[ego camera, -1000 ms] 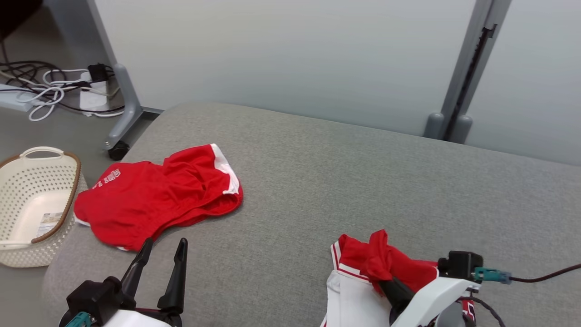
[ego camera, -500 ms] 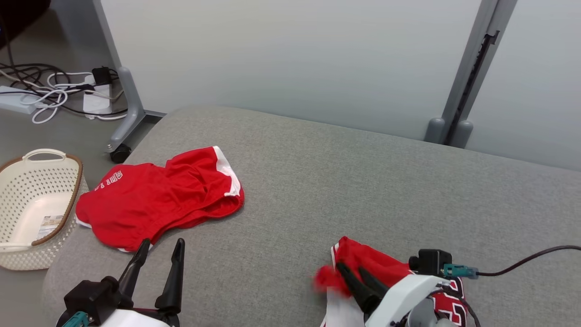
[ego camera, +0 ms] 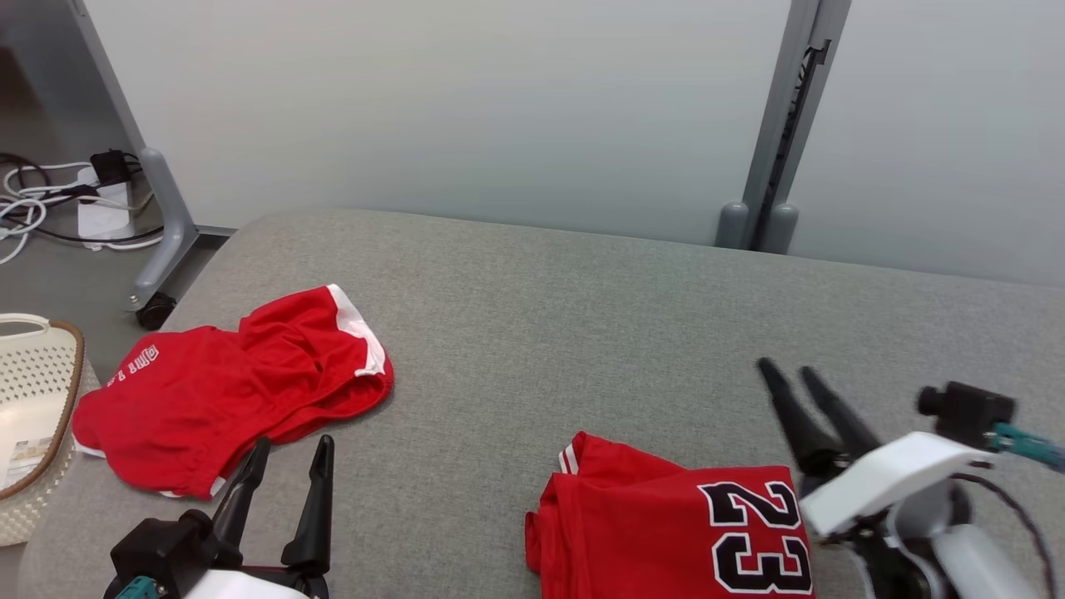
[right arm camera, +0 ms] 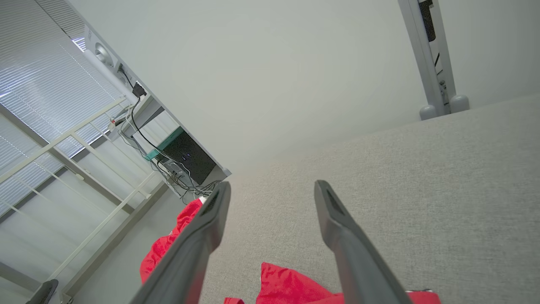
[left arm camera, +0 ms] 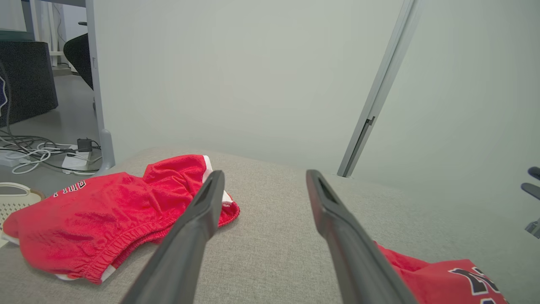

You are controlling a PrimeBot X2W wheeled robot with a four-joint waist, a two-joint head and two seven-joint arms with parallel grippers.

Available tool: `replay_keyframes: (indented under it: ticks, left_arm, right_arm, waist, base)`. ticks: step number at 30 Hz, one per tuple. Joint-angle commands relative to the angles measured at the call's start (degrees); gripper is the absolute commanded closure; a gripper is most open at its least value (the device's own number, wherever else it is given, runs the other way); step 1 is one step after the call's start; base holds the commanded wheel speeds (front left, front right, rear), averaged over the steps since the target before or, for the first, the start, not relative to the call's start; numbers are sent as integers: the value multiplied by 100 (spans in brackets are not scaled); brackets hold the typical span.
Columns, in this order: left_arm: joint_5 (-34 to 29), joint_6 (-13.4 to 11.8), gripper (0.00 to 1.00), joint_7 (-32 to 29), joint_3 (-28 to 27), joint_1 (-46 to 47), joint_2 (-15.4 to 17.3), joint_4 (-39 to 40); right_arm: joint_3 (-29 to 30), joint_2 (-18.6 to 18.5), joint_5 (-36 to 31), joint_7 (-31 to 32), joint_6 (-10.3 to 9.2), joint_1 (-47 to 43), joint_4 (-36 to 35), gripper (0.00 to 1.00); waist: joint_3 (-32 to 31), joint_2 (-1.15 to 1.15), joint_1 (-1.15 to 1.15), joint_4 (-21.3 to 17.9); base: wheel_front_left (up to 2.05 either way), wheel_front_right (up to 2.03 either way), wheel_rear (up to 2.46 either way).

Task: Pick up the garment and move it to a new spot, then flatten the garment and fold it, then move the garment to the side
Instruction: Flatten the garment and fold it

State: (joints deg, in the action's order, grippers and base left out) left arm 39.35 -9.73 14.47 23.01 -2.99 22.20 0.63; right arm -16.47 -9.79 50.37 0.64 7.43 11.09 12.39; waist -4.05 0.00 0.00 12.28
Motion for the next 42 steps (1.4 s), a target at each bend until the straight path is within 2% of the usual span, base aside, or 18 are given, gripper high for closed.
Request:
replay_keyframes:
  ticks: [1,3,6,18,21,30,42]
  left_arm:
    - [-25,-28,0,17,-33,-22,-1,8]
    - [-49,-6,0,32,-68,-33,-42,16]
    - [-86,-1,0,53,-146,-45,-70,40]
    - [-396,-8,0,66,-629,-200,-260,147]
    - [-497,52,0,67,-778,-285,-345,148]
    - [-850,289,0,68,-928,-374,-536,77]
    - [-1070,433,0,69,-1071,-354,-710,-47]
  right_arm:
    - [72,-56,-78,-6,13,-66,-41,0]
    - [609,-152,-413,68,13,-318,-265,0]
    - [1020,-196,-813,104,13,-508,-574,0]
    - [1749,25,-2078,-80,13,-1172,-1551,0]
    - [1774,53,-2250,-288,13,-1382,-1605,0]
    - [1680,-32,-2846,-749,13,-1603,-1196,0]
    - [1520,33,-3026,-761,13,-1446,-1032,0]
  waist:
    - [1,0,0,-28]
    - [3,0,0,-75]
    - [3,0,0,-125]
    - [-15,0,0,-485]
    - [-23,0,0,-596]
    - [-2,0,0,-818]
    - [24,0,0,-942]
  base:
    - [0,0,0]
    - [0,0,0]
    - [0,0,0]
    - [0,0,0]
    - [0,0,0]
    - [0,0,0]
    - [0,0,0]
